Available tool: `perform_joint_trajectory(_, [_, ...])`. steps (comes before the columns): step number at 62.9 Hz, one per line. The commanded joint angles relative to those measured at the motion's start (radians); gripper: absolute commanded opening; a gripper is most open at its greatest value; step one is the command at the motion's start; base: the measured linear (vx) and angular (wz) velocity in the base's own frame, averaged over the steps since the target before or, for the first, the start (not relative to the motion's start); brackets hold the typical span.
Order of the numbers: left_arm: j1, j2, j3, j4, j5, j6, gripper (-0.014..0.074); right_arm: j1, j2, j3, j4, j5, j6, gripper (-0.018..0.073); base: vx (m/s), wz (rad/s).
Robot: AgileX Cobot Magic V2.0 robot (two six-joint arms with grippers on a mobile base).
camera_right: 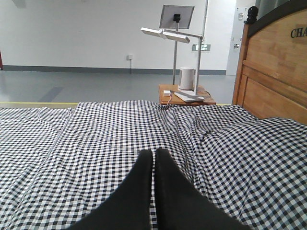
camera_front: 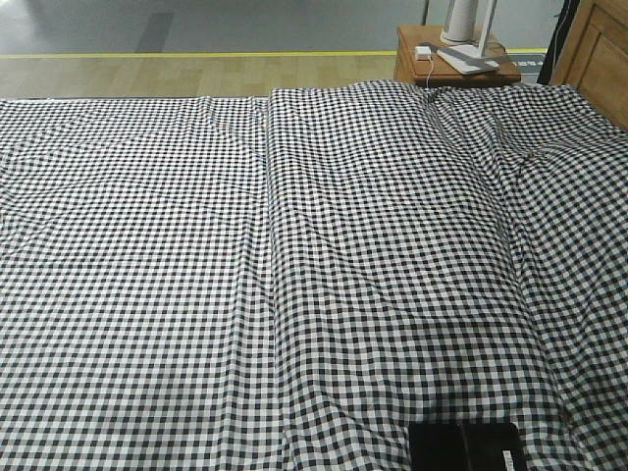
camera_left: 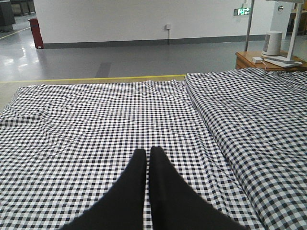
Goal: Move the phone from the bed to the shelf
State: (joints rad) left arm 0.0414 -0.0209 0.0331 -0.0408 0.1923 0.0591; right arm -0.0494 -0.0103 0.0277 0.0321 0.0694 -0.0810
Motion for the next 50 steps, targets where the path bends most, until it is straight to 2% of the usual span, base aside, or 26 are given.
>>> perform_joint_trajectory(1, [0.001, -0.006, 0.006, -0.009, -0.075, 0.0, 0.0001, -0.006, -0.011, 0.009, -0.009, -0.075, -0.01, -0.0005, 0.0, 0.0])
perform_joint_trajectory(50, [0.001, -0.006, 0.006, -0.009, -0.075, 0.0, 0.0001, -0.006, -0.011, 0.009, -0.009, -0.075, -0.01, -0.0005, 0.0, 0.0])
